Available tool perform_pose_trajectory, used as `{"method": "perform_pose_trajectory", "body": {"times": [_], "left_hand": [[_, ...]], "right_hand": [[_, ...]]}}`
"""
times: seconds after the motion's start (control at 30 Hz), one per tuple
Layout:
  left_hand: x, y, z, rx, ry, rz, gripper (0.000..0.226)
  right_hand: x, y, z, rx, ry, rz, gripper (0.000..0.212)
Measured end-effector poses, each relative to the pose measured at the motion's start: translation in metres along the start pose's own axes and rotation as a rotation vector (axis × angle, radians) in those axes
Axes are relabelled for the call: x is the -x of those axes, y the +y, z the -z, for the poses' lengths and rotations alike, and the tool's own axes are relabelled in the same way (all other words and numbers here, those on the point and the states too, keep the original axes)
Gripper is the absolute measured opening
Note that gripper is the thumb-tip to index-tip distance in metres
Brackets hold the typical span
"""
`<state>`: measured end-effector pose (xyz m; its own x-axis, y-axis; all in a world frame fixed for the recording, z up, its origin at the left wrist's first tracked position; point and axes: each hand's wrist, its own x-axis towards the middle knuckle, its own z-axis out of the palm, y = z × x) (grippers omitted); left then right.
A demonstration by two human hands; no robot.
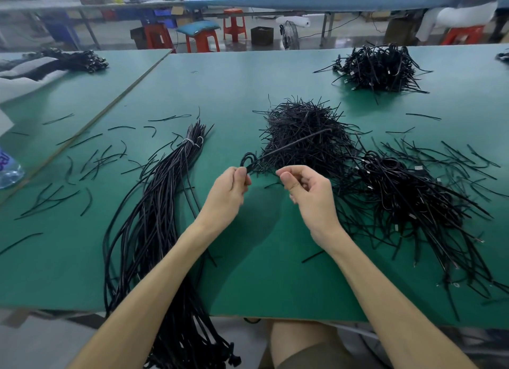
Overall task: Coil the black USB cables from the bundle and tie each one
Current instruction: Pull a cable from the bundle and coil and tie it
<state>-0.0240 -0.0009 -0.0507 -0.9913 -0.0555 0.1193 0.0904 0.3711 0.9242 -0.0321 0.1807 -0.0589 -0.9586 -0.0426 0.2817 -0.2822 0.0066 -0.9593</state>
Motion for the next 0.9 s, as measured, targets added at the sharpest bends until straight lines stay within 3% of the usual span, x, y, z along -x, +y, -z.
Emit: {"method": "perform_pose_trajectory", "body": {"times": [0.2,0.47,0.77,0.9], "left_hand": [[0.007,-0.003,-0.007,-0.092,-0.087,-0.117,0.032],[0.008,-0.004,-0.007,-0.059,-0.184,-0.131,0.034],[0.009,0.007,-0.008,0.038,-0.175,-0.056,0.037],[0.011,0.012,-0.001,0.236,-0.281,0.111,0.037]], "right_hand": [[0.0,0.0,-0.004,0.067,-0.059,0.01,0.012],[0.001,-0.001,-0.005,0.187,0.006,0.025,0.018],[0.005,-0.002,-0.011,0.239,-0.065,0.004,0.011],[0.005,-0.004,-0.01,0.135,-0.113,-0.04,0.024]]}}
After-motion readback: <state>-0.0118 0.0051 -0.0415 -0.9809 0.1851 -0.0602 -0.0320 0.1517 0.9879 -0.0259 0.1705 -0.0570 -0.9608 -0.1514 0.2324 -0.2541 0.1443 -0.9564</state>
